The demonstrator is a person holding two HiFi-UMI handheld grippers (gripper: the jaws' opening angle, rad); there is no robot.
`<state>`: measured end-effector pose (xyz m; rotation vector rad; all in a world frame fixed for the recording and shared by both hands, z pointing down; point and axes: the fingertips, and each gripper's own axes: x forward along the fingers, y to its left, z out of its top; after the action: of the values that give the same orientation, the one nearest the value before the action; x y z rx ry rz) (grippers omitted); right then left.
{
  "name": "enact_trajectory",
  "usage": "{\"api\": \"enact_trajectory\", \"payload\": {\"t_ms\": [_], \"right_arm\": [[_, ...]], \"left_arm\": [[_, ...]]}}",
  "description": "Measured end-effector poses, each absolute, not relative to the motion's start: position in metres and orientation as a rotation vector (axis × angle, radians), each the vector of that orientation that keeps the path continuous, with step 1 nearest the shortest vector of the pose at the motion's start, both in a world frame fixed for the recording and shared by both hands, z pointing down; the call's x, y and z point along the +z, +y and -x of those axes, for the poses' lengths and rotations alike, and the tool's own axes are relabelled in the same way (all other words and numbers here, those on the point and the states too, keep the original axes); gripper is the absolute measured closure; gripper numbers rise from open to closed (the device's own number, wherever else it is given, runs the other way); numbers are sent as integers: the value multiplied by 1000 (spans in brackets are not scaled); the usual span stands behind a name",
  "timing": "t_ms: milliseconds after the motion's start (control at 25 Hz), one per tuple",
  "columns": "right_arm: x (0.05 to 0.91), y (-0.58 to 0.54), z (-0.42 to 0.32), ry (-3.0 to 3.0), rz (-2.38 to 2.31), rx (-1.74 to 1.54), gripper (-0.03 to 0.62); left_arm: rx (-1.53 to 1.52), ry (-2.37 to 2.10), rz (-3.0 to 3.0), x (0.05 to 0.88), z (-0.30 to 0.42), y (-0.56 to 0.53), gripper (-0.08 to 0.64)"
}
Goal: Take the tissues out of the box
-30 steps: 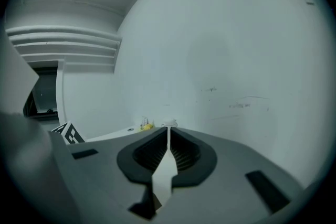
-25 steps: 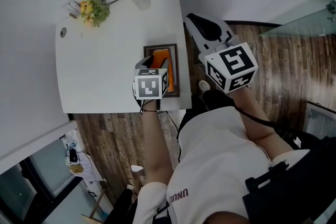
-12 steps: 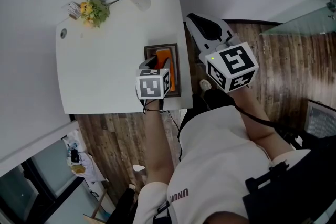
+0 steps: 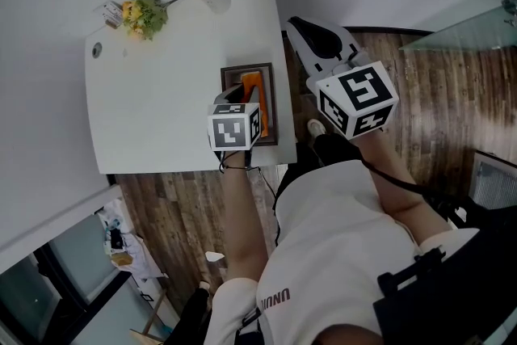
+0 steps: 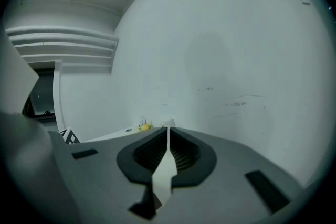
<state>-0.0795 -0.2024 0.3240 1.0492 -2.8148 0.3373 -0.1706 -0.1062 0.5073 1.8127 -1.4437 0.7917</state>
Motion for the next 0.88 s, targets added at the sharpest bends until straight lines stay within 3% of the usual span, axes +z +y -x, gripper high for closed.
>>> {"api": "enact_trajectory", "payload": {"t_ms": [880], "right_arm": [[322,-195,77,-2832,-1036,351,566]], "left_arm": [[752,-1561,-1831,478,181,-99,515]]}}
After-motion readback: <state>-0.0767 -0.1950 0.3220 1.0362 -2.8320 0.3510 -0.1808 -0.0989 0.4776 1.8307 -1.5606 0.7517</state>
